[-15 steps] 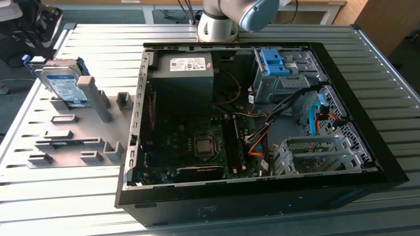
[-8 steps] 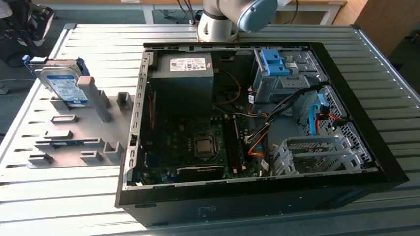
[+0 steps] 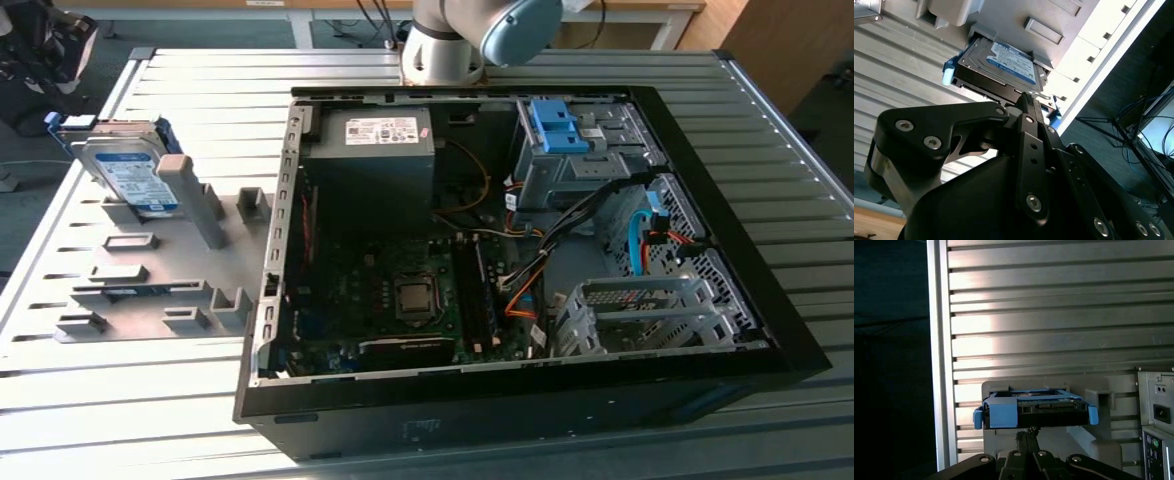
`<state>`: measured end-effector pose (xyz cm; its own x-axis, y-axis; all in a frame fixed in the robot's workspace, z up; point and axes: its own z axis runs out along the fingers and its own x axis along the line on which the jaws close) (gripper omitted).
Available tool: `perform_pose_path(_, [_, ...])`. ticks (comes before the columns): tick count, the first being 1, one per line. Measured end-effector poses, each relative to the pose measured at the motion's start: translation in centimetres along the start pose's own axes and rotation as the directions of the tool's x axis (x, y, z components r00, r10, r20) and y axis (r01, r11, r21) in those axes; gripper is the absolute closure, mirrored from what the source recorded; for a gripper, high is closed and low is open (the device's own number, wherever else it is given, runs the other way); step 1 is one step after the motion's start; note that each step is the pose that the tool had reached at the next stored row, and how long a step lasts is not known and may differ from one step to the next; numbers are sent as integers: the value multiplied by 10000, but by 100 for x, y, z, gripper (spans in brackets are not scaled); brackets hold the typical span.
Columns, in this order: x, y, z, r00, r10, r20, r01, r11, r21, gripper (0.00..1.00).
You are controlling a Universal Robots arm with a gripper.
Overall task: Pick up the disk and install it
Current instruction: 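Reach for the disk, then pick up the disk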
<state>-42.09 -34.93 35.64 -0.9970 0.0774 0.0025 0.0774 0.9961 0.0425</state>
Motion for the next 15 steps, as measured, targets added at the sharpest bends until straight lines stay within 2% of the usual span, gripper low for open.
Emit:
perform_pose_path(11, [0, 0, 0, 10000, -13, -8, 13, 10000, -1, 89])
perform_pose_path(13, [0, 0, 0, 9999, -142, -15, 142, 9999, 0, 89])
perform_pose_path(15, [0, 0, 2, 9989, -477, -29, 477, 9989, 0, 89])
